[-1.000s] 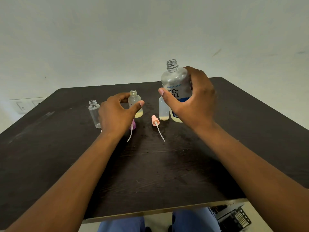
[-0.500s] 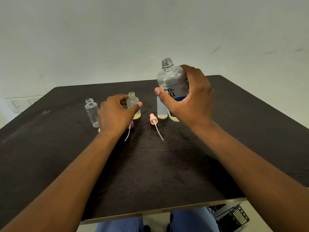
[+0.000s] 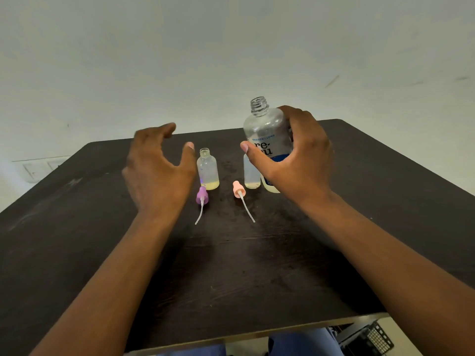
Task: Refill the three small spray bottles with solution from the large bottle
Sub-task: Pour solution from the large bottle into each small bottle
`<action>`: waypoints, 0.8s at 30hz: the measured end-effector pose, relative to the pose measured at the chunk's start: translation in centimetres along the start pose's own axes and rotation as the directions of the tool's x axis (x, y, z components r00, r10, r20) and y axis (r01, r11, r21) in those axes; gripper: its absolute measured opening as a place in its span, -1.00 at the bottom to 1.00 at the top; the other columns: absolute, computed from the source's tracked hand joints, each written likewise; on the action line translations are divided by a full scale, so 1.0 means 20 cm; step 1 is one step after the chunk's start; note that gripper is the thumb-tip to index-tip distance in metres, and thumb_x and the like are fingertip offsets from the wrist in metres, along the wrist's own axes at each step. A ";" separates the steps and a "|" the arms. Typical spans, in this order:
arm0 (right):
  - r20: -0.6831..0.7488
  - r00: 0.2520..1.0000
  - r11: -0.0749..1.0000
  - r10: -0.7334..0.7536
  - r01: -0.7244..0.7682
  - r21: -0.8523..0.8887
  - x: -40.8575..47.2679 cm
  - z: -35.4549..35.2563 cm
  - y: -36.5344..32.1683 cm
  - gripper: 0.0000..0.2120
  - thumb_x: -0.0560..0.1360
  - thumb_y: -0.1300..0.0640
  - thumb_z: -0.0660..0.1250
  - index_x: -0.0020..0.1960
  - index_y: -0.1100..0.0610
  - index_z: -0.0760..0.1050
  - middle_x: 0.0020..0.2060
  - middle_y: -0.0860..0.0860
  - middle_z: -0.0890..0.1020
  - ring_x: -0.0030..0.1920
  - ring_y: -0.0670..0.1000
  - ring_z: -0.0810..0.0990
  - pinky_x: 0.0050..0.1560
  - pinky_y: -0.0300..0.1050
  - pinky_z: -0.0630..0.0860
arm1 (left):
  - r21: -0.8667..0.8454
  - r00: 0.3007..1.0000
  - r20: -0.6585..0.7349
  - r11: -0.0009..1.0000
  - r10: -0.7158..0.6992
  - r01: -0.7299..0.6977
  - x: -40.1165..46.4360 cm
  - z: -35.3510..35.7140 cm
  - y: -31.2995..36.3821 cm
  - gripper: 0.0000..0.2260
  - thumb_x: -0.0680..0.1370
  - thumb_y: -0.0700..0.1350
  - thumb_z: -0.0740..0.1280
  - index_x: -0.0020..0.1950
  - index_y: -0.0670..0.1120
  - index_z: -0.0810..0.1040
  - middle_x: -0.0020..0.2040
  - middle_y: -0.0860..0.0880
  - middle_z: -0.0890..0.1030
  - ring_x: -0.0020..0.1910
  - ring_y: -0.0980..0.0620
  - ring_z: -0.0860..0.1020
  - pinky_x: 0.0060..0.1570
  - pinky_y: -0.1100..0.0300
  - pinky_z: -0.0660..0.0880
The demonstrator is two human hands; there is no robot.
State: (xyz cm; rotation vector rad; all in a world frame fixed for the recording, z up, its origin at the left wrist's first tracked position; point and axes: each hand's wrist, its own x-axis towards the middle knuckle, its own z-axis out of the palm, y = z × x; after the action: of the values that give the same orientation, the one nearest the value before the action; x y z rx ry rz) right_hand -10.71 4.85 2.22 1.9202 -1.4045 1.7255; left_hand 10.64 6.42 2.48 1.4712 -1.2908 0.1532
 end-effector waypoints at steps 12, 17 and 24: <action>0.021 1.000 0.999 -0.016 0.015 0.049 -0.01 -0.01 -0.02 -0.39 0.42 -0.38 0.46 0.21 0.09 0.56 0.06 -0.02 0.64 0.03 0.03 0.62 -0.07 0.12 0.62 | 0.410 0.944 0.048 0.869 -0.325 0.278 0.10 -0.12 -0.22 -0.41 0.45 0.31 0.42 0.37 0.01 0.60 0.27 -0.12 0.65 0.24 -0.31 0.60 0.17 -0.11 0.52; 0.043 0.999 0.998 -0.026 0.024 0.051 -0.01 -0.01 -0.03 -0.38 0.42 -0.40 0.44 0.19 0.09 0.57 0.05 -0.03 0.66 0.01 0.01 0.62 -0.08 0.12 0.62 | 0.336 0.936 0.077 0.893 -0.344 0.300 0.11 -0.09 -0.27 -0.60 0.38 0.28 0.41 0.04 0.04 0.71 -0.03 -0.08 0.72 0.02 -0.25 0.66 -0.05 0.02 0.52; 0.066 0.997 0.997 -0.051 0.047 0.056 -0.03 0.00 -0.04 -0.39 0.42 -0.40 0.44 0.17 0.08 0.59 0.03 -0.04 0.67 -0.04 -0.03 0.62 -0.09 0.02 0.62 | 0.323 0.935 0.109 0.901 -0.338 0.288 0.11 -0.08 -0.28 -0.79 0.36 0.10 0.42 -0.12 0.02 0.68 -0.18 -0.04 0.69 -0.10 -0.19 0.65 -0.14 0.12 0.45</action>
State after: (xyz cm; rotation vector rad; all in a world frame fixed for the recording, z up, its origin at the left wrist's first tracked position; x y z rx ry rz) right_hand -10.04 5.45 2.07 2.0419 -1.3337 1.7095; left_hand 16.68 5.12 1.16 1.9727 -1.1732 0.0164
